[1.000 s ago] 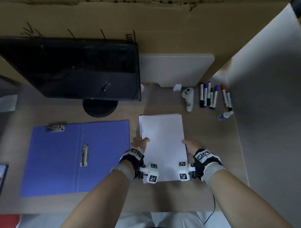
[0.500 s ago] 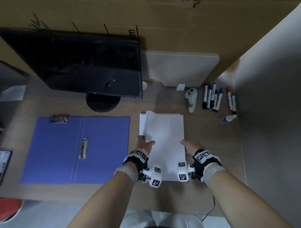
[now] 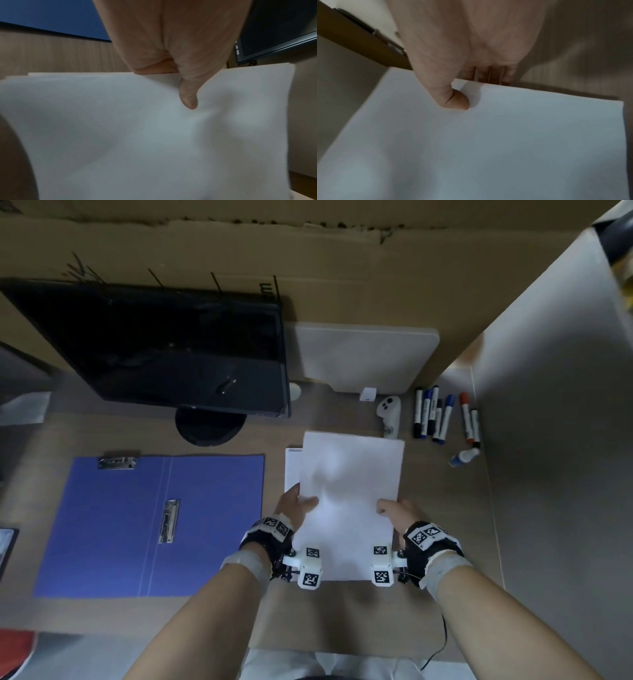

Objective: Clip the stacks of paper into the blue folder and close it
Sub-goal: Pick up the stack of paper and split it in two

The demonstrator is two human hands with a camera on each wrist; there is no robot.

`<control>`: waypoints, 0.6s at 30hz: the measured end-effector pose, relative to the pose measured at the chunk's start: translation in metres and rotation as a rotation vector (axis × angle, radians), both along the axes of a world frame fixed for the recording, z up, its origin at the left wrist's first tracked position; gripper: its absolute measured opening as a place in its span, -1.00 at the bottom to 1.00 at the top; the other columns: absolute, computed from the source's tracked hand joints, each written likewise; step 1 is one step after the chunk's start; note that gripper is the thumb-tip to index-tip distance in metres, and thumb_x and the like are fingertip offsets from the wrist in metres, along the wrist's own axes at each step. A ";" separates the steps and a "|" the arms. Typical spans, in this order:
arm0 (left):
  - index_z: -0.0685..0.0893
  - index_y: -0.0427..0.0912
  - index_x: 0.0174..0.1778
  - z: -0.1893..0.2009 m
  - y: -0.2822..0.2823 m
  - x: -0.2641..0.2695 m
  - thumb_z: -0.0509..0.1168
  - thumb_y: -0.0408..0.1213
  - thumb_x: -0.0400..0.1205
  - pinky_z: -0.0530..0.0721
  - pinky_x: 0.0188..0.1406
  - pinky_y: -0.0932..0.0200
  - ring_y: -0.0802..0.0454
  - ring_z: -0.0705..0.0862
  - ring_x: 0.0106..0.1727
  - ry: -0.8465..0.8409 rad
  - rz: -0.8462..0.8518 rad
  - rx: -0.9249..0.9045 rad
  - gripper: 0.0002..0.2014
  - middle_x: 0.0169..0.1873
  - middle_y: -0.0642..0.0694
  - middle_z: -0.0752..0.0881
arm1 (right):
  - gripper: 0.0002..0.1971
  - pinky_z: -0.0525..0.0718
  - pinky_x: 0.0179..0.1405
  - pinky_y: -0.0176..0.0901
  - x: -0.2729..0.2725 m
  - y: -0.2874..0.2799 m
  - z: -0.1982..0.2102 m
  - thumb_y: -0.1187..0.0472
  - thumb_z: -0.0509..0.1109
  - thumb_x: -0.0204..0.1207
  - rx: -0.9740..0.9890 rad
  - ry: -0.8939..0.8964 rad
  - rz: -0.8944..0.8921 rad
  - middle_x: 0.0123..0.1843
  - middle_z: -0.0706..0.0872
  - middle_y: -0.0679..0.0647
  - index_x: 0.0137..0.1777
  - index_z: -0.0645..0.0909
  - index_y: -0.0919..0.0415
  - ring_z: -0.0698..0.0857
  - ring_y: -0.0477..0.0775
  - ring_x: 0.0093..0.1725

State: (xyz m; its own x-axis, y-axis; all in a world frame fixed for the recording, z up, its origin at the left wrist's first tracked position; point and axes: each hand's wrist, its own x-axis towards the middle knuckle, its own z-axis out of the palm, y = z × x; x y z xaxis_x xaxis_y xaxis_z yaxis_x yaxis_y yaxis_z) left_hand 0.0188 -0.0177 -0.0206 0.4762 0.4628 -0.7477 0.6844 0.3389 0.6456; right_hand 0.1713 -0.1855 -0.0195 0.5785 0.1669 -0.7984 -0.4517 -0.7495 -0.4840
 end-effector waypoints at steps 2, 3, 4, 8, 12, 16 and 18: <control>0.56 -0.26 0.34 0.009 -0.001 0.002 0.36 -0.29 0.59 0.54 0.33 -0.07 -0.13 0.64 0.17 -0.040 0.040 0.030 -0.60 0.14 -0.18 0.70 | -0.74 0.62 -0.06 0.00 0.003 -0.002 0.001 0.24 0.46 0.08 0.075 0.008 -0.059 -0.19 0.61 0.17 -0.22 0.56 0.28 0.61 0.16 -0.16; 0.59 -0.20 0.26 0.012 -0.001 0.002 0.39 -0.27 0.55 0.55 0.30 -0.06 -0.16 0.65 0.17 -0.078 0.077 0.039 -0.64 0.11 -0.15 0.71 | -0.69 0.64 0.06 0.07 0.007 0.000 -0.002 0.26 0.47 0.07 0.114 0.012 -0.081 -0.10 0.66 0.18 -0.15 0.60 0.30 0.65 0.19 -0.07; 0.62 -0.12 0.22 0.013 0.000 0.003 0.41 -0.22 0.50 0.57 0.32 -0.09 -0.19 0.68 0.20 -0.109 0.108 0.058 -0.64 0.11 -0.10 0.73 | -0.66 0.64 0.14 0.12 0.011 0.001 -0.009 0.29 0.48 0.11 0.171 0.009 -0.100 -0.02 0.69 0.21 -0.07 0.61 0.32 0.67 0.22 0.01; 0.57 -0.05 0.23 0.056 0.010 0.015 0.34 -0.41 0.58 0.72 -0.07 0.25 -0.02 0.72 0.04 -0.199 0.247 0.079 -0.67 0.02 -0.01 0.72 | -0.72 0.71 0.05 0.26 0.014 0.028 0.033 0.32 0.51 0.17 0.290 -0.035 -0.152 0.02 0.72 0.34 -0.13 0.56 0.33 0.70 0.28 -0.02; 0.61 -0.32 -0.08 0.094 0.026 0.022 0.31 -0.54 0.54 0.61 -0.33 0.27 -0.12 0.62 -0.17 -0.167 0.412 0.126 -0.91 -0.25 -0.08 0.63 | -0.86 0.66 -0.13 0.03 0.012 0.054 0.075 0.50 0.42 0.22 0.460 -0.111 -0.218 -0.21 0.74 0.21 -0.29 0.63 0.28 0.69 0.18 -0.19; 0.58 -0.23 -0.05 0.094 0.027 0.011 0.43 -0.49 0.49 0.54 -0.01 0.14 -0.02 0.60 -0.13 -0.137 0.404 0.204 -0.80 -0.22 -0.10 0.65 | -0.83 0.71 -0.06 0.02 0.004 0.057 0.072 0.52 0.44 0.27 0.492 -0.098 -0.187 -0.17 0.78 0.15 -0.19 0.70 0.28 0.73 0.17 -0.17; 0.67 -0.32 0.00 0.087 0.021 0.002 0.45 -0.52 0.46 0.54 0.01 0.13 -0.07 0.65 -0.06 -0.148 0.368 0.203 -0.78 -0.11 -0.20 0.71 | -0.75 0.73 0.02 0.06 -0.002 0.051 0.064 0.45 0.52 0.24 0.422 -0.070 -0.140 -0.05 0.81 0.19 -0.04 0.74 0.39 0.77 0.20 -0.07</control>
